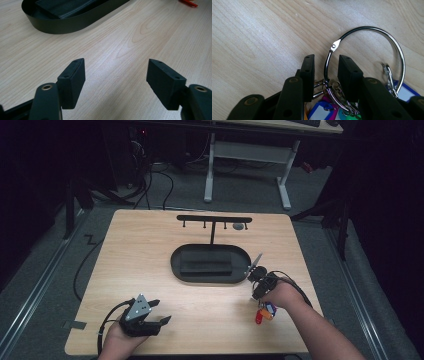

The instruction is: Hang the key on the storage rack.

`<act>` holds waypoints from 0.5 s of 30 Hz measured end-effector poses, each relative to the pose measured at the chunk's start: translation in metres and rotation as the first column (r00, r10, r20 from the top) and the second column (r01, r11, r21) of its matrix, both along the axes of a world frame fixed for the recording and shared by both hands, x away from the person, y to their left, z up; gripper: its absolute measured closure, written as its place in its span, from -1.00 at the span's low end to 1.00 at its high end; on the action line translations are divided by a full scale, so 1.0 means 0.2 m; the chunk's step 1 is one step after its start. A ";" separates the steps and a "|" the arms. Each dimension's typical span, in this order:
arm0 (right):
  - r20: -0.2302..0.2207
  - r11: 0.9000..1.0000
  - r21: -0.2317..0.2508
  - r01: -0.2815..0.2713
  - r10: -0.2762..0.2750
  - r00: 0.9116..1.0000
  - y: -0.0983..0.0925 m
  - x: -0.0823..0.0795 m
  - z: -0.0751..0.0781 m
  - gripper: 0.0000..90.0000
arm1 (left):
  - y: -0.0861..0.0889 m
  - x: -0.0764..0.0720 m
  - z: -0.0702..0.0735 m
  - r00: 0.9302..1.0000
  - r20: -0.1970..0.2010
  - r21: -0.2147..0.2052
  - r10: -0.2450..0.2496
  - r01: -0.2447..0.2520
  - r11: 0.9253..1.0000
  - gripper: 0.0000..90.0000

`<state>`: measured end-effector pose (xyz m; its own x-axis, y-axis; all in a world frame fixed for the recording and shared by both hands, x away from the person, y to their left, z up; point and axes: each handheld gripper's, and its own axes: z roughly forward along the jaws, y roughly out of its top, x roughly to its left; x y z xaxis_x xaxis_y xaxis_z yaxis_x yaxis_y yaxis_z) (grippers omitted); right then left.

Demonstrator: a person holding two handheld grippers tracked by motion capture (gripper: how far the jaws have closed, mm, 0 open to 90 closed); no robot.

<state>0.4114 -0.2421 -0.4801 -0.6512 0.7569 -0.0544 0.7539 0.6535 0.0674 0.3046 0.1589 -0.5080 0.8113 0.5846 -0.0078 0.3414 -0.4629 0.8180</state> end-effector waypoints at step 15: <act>-0.008 1.000 -0.023 -0.021 0.021 1.000 0.01 0.02 -0.04 0.88 | -0.02 0.01 -0.01 1.000 0.002 0.014 -0.015 0.015 1.000 -0.29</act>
<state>0.4147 -0.2407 -0.4872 -0.6673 0.7418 -0.0667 0.7406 0.6703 0.0462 0.3058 0.1553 -0.5092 0.8202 0.5720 0.0025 0.3320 -0.4796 0.8122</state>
